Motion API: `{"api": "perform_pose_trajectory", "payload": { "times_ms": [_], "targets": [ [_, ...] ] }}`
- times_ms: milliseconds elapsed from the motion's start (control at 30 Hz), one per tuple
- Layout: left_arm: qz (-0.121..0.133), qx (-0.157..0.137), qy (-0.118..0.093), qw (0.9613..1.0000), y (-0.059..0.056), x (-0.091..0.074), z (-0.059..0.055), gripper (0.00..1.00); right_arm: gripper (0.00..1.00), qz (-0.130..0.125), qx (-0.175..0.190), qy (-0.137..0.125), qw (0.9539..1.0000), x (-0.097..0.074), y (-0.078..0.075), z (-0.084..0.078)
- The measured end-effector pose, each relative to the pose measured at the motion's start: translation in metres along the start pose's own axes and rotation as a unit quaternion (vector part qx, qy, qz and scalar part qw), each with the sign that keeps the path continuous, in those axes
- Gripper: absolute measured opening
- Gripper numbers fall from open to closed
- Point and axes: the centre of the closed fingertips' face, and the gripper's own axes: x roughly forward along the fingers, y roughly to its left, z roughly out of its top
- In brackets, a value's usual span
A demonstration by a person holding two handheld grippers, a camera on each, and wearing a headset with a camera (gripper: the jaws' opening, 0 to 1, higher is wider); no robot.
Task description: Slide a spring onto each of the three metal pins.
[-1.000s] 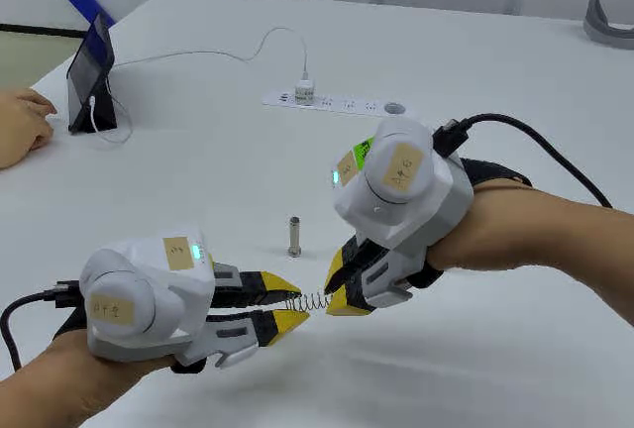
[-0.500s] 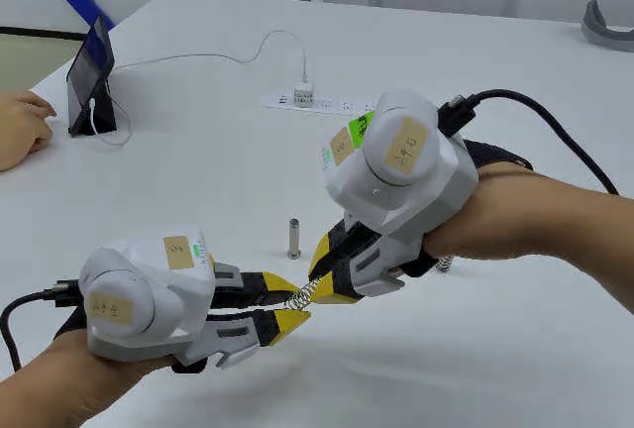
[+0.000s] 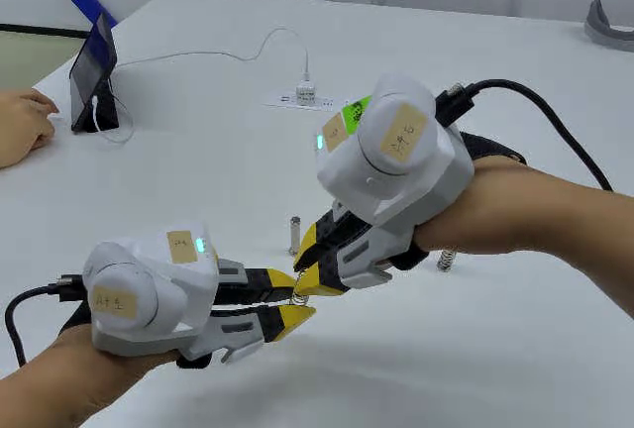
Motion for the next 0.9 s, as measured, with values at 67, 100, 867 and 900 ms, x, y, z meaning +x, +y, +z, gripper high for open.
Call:
{"api": "perform_pose_trajectory", "payload": {
  "times_ms": [67,100,867,900],
  "targets": [
    [0.000,-0.003,-0.002,1.0000,0.0000,0.0004,0.0007,0.11,0.12,0.000,-0.001,-0.003,1.0000,0.0006,-0.0001,0.0017],
    [-0.001,-0.004,-0.002,1.0000,-0.0002,0.0006,0.0007,0.11,0.12,0.000,-0.001,-0.003,1.0000,0.0008,-0.0001,0.0020],
    [0.003,-0.017,-0.013,0.9998,0.0042,-0.0010,0.0029,0.11,0.14,-0.003,0.017,-0.001,0.9999,0.0079,-0.0028,-0.0069],
    [0.003,-0.017,-0.013,0.9998,0.0043,-0.0008,0.0028,0.11,0.13,-0.003,0.018,-0.001,0.9998,0.0079,-0.0029,-0.0068]
  ]
}}
